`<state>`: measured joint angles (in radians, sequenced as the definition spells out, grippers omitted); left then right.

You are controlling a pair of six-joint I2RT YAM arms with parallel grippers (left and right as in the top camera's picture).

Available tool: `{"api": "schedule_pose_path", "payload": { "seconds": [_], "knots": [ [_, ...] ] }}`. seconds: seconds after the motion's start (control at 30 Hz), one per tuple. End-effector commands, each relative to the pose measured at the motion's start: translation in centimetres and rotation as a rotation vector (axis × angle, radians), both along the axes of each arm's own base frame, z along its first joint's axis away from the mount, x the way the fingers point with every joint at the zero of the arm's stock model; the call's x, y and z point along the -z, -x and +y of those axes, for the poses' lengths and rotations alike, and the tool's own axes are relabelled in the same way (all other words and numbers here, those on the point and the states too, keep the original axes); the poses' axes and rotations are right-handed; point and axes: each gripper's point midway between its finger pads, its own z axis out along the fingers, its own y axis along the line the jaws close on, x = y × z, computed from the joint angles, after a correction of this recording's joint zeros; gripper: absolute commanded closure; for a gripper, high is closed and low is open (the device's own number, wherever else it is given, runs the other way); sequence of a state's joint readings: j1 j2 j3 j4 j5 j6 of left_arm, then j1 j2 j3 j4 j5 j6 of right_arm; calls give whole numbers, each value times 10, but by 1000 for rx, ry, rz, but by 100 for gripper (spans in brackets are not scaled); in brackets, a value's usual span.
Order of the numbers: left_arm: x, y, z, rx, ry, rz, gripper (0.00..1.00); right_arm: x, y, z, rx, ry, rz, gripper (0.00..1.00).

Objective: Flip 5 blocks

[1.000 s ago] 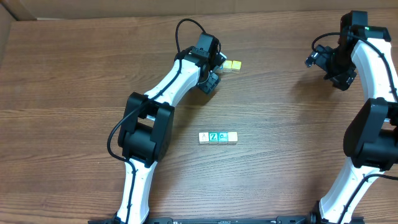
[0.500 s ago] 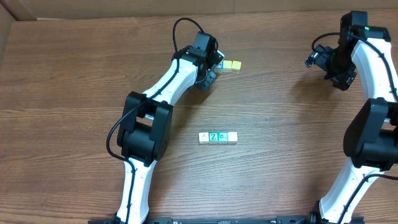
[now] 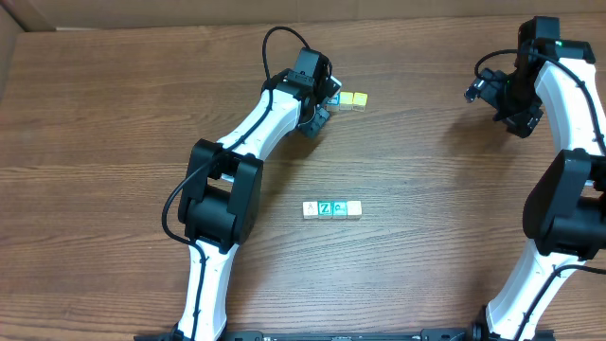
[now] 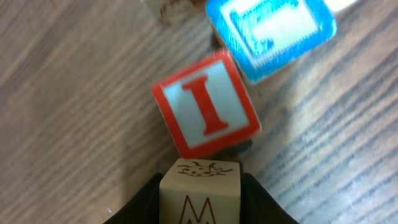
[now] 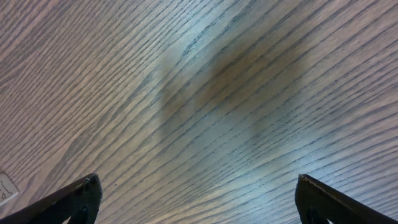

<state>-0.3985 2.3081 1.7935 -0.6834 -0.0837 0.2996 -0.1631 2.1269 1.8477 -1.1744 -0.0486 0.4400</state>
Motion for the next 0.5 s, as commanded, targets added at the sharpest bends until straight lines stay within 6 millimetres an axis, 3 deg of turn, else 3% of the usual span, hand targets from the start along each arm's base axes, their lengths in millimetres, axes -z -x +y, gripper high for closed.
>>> {"api": "schedule_pose_path", "payload": {
  "seconds": [0.0,0.33,0.47],
  "knots": [
    [-14,1,-1,-56,29,3,69,-16,-6,-2,-5,11,-44,0],
    [-98,43,-9,-158,206,67,64,-16,-6,-2,-6,11,-44,0],
    [-107,67,1,-264,203,143,60,-16,-6,-2,-5,11,-44,0]
  ]
}}
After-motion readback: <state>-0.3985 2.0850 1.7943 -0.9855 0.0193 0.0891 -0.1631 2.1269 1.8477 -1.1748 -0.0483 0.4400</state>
